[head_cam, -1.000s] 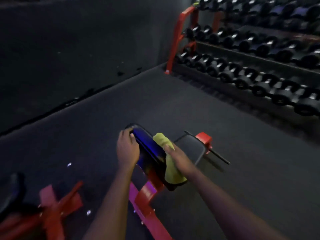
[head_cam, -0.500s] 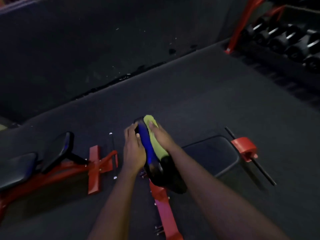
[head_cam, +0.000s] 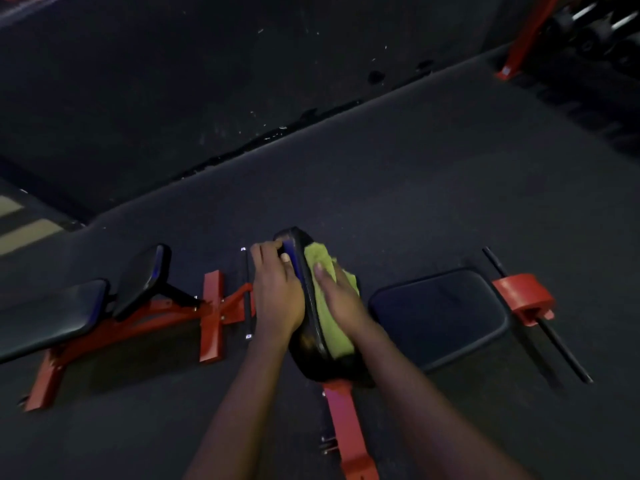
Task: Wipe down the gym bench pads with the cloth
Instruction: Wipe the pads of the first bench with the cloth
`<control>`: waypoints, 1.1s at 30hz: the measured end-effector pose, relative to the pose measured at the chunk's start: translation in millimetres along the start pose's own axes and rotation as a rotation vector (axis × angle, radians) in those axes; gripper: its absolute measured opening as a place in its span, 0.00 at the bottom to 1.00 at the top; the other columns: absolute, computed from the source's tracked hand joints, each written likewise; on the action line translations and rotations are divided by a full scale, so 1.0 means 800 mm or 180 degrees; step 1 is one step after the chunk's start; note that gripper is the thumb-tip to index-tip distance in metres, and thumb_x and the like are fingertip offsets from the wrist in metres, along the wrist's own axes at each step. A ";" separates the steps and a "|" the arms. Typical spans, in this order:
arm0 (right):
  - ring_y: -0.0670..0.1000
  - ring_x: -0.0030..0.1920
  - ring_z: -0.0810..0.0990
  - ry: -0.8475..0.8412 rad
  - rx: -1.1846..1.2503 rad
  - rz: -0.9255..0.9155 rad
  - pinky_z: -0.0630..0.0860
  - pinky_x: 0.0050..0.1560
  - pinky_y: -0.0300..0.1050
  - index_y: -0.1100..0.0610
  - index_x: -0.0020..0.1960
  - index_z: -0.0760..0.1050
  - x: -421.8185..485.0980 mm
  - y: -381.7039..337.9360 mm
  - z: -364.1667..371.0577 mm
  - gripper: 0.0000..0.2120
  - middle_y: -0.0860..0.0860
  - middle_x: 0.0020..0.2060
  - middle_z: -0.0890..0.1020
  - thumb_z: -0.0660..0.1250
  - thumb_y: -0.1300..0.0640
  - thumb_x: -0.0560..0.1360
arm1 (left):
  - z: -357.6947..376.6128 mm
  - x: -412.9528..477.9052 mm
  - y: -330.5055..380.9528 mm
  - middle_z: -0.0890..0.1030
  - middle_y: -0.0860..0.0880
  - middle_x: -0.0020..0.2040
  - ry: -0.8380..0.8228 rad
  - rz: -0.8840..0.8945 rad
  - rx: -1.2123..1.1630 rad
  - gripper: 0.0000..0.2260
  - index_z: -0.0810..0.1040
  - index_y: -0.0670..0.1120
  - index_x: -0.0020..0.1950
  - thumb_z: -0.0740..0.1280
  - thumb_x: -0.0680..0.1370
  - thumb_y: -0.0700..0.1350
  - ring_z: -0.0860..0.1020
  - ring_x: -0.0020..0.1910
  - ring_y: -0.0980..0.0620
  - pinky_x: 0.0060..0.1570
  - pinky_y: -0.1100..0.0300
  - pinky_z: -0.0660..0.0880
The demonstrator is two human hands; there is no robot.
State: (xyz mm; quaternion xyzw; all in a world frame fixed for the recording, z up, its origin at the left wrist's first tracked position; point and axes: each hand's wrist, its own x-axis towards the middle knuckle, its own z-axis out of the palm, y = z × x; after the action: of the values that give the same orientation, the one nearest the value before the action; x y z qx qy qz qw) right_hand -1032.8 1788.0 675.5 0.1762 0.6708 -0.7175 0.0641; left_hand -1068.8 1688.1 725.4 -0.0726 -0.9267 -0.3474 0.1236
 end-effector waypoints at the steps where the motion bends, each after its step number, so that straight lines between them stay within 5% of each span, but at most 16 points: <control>1: 0.50 0.80 0.59 -0.0046 0.0035 -0.0022 0.54 0.79 0.60 0.47 0.81 0.60 0.033 -0.007 -0.001 0.52 0.46 0.80 0.61 0.52 0.19 0.64 | 0.000 0.001 0.000 0.69 0.46 0.64 -0.0034 0.0005 -0.0010 0.12 0.71 0.41 0.66 0.55 0.84 0.39 0.74 0.59 0.49 0.58 0.60 0.69; 4: 0.51 0.77 0.66 -0.0220 0.0128 0.0052 0.61 0.78 0.56 0.52 0.77 0.68 0.108 0.011 -0.001 0.53 0.51 0.76 0.70 0.56 0.18 0.64 | 0.003 0.002 -0.002 0.66 0.49 0.72 -0.0197 -0.0047 -0.0032 0.18 0.67 0.43 0.74 0.53 0.84 0.39 0.68 0.70 0.53 0.70 0.61 0.64; 7: 0.49 0.75 0.69 -0.0164 0.0248 0.0031 0.63 0.77 0.55 0.50 0.77 0.68 0.056 -0.006 -0.009 0.41 0.48 0.74 0.73 0.60 0.27 0.72 | 0.003 0.002 -0.002 0.65 0.50 0.75 -0.0224 -0.0135 0.0025 0.20 0.67 0.43 0.76 0.53 0.84 0.37 0.65 0.74 0.53 0.72 0.64 0.59; 10: 0.44 0.77 0.63 -0.0111 0.0358 -0.0117 0.58 0.79 0.56 0.41 0.78 0.63 -0.012 0.010 -0.012 0.32 0.41 0.77 0.66 0.59 0.31 0.78 | 0.002 0.002 -0.003 0.65 0.49 0.76 -0.0208 -0.0154 0.0029 0.22 0.67 0.43 0.76 0.55 0.82 0.34 0.64 0.76 0.53 0.72 0.66 0.57; 14: 0.40 0.78 0.60 -0.0286 0.0236 -0.0563 0.54 0.78 0.65 0.23 0.70 0.63 -0.025 0.015 -0.006 0.24 0.34 0.76 0.65 0.57 0.26 0.75 | 0.002 0.000 -0.002 0.65 0.49 0.77 -0.0200 -0.0103 0.0101 0.21 0.66 0.44 0.77 0.55 0.83 0.36 0.63 0.76 0.54 0.72 0.65 0.58; 17: 0.45 0.78 0.61 -0.0092 0.0237 -0.0392 0.54 0.79 0.61 0.37 0.76 0.65 0.034 -0.005 0.000 0.30 0.41 0.78 0.65 0.59 0.30 0.77 | 0.003 0.003 -0.002 0.66 0.49 0.76 -0.0156 -0.0052 0.0162 0.21 0.67 0.43 0.76 0.55 0.83 0.36 0.64 0.75 0.54 0.71 0.69 0.58; 20: 0.50 0.67 0.77 -0.0123 0.0442 -0.0119 0.70 0.70 0.49 0.52 0.69 0.76 0.101 0.007 -0.005 0.23 0.51 0.65 0.80 0.61 0.40 0.82 | 0.004 0.004 0.000 0.66 0.49 0.75 -0.0163 -0.0048 0.0300 0.20 0.67 0.43 0.76 0.54 0.83 0.37 0.65 0.74 0.54 0.67 0.72 0.58; 22: 0.53 0.62 0.81 -0.0096 0.0412 0.0162 0.75 0.67 0.50 0.53 0.64 0.79 0.122 0.024 -0.010 0.24 0.52 0.58 0.84 0.63 0.37 0.79 | 0.003 0.005 0.004 0.66 0.48 0.75 -0.0179 -0.0045 0.0392 0.20 0.67 0.43 0.75 0.54 0.83 0.37 0.66 0.73 0.53 0.65 0.74 0.57; 25: 0.53 0.64 0.79 -0.0023 0.0412 0.0380 0.72 0.70 0.55 0.53 0.69 0.77 0.122 0.035 -0.010 0.28 0.51 0.62 0.82 0.63 0.35 0.78 | 0.002 0.006 0.009 0.65 0.48 0.76 -0.0211 -0.0157 0.0358 0.20 0.66 0.43 0.76 0.54 0.83 0.37 0.64 0.75 0.53 0.66 0.73 0.54; 29: 0.48 0.71 0.74 0.0022 0.0554 0.0121 0.67 0.74 0.57 0.42 0.73 0.72 0.061 0.033 -0.010 0.35 0.43 0.69 0.78 0.62 0.25 0.73 | 0.004 0.007 0.009 0.67 0.46 0.76 -0.0181 -0.0187 0.0277 0.20 0.68 0.42 0.75 0.54 0.83 0.36 0.64 0.75 0.52 0.69 0.69 0.56; 33: 0.44 0.73 0.71 -0.0124 0.0516 -0.0374 0.65 0.74 0.54 0.30 0.69 0.69 -0.014 0.029 -0.007 0.22 0.39 0.71 0.74 0.58 0.28 0.77 | 0.003 0.007 0.009 0.68 0.46 0.75 -0.0123 -0.0217 0.0272 0.20 0.69 0.42 0.74 0.54 0.82 0.35 0.65 0.75 0.52 0.69 0.72 0.55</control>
State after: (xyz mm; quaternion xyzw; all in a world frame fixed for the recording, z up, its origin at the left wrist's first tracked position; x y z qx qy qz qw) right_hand -1013.8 1790.1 657.2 0.1272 0.6183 -0.7753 0.0204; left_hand -1073.1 1694.9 729.8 -0.0423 -0.9448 -0.3101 0.0967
